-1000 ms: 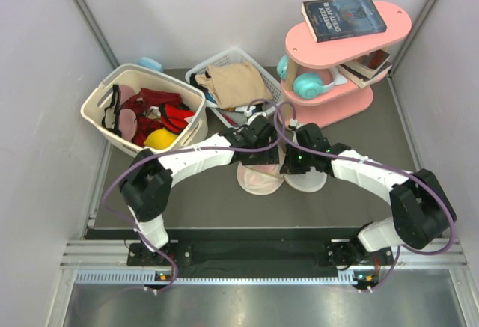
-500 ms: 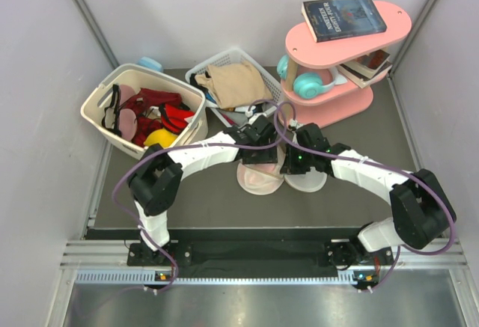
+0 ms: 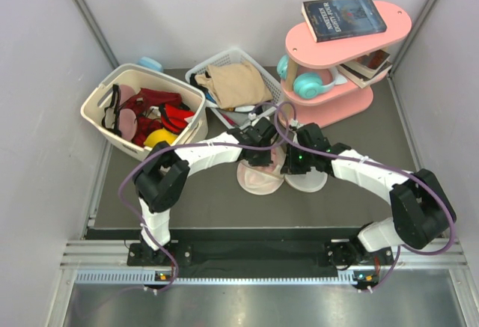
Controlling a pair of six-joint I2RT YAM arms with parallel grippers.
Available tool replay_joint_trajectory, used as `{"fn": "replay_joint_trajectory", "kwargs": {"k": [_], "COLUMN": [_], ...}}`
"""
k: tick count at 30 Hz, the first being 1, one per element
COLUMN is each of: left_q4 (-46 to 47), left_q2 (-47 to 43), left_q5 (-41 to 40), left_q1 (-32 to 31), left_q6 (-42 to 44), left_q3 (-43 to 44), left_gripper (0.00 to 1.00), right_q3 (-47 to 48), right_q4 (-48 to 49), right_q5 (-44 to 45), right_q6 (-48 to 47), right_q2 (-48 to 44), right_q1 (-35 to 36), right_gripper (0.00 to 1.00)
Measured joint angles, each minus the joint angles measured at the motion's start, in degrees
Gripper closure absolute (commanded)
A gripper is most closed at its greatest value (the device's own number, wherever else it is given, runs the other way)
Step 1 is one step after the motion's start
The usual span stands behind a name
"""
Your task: Unzip the laundry bag and remove the bra
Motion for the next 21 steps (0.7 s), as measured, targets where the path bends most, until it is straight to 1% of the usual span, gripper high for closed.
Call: {"fn": "replay_joint_trajectory", "kwargs": {"k": [5, 9, 14, 18, 21], "left_q4": [0.3, 0.3, 1.2, 4.7, 7.5], "left_q2": [-0.1, -2.2, -9.7, -17.7, -22.0], "left_q5": [0.6, 0.8, 0.8, 1.6, 2.4], "left_q1": [0.0, 0.0, 0.5, 1.9, 3.1], "left_q6": [0.3, 0.5, 0.0, -1.7, -3.0], "left_q3": [0.0, 0.0, -1.6, -6.4, -9.0], "left_gripper": [1.0, 1.0, 1.0, 1.0, 1.0], "right_q3": [0.0, 0.0, 0.0, 0.0, 0.0], "right_q4": [0.0, 0.1, 0.2, 0.2, 0.2], "right_q5": [0.0, 0.0, 0.0, 0.0, -0.1], "right_q6": [0.0, 0.0, 0.0, 0.0, 0.0], "right_q2": [0.0, 0.0, 0.0, 0.1, 0.3], "right_q1": [0.0, -0.2, -0.5, -0.6, -0.7], "right_gripper": [1.0, 1.0, 1.0, 1.0, 1.0]}}
